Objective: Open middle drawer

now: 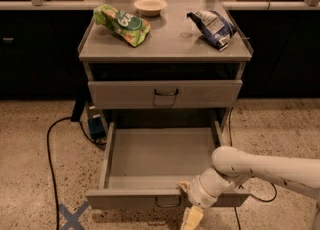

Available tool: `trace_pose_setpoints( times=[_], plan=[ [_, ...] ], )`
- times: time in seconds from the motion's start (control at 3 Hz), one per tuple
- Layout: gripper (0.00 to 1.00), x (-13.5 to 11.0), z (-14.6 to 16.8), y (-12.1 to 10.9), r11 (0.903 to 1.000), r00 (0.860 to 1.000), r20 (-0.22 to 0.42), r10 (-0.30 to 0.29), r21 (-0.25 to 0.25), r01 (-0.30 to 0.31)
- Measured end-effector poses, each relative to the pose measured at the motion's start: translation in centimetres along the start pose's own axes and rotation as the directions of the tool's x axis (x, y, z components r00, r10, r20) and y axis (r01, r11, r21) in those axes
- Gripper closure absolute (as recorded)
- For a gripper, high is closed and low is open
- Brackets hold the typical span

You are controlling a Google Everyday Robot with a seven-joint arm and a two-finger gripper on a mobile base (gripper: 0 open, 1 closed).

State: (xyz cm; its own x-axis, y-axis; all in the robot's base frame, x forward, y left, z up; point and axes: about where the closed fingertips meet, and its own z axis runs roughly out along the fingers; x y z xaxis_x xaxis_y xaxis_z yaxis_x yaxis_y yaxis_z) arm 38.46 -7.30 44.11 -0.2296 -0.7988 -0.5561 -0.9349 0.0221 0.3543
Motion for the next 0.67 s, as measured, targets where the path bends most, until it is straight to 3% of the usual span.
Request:
trace_pose_setpoints(
  times=[0.33, 0.67],
  plan=[
    [0.00, 0.3, -0.1, 2.1, 0.9987, 0.999, 0.028, 0.020, -0.048, -0.018],
    [0.00, 0.6, 0.2, 4.5, 0.9880, 0.993, 0.052, 0.103, -0.120, -0.096]
  ],
)
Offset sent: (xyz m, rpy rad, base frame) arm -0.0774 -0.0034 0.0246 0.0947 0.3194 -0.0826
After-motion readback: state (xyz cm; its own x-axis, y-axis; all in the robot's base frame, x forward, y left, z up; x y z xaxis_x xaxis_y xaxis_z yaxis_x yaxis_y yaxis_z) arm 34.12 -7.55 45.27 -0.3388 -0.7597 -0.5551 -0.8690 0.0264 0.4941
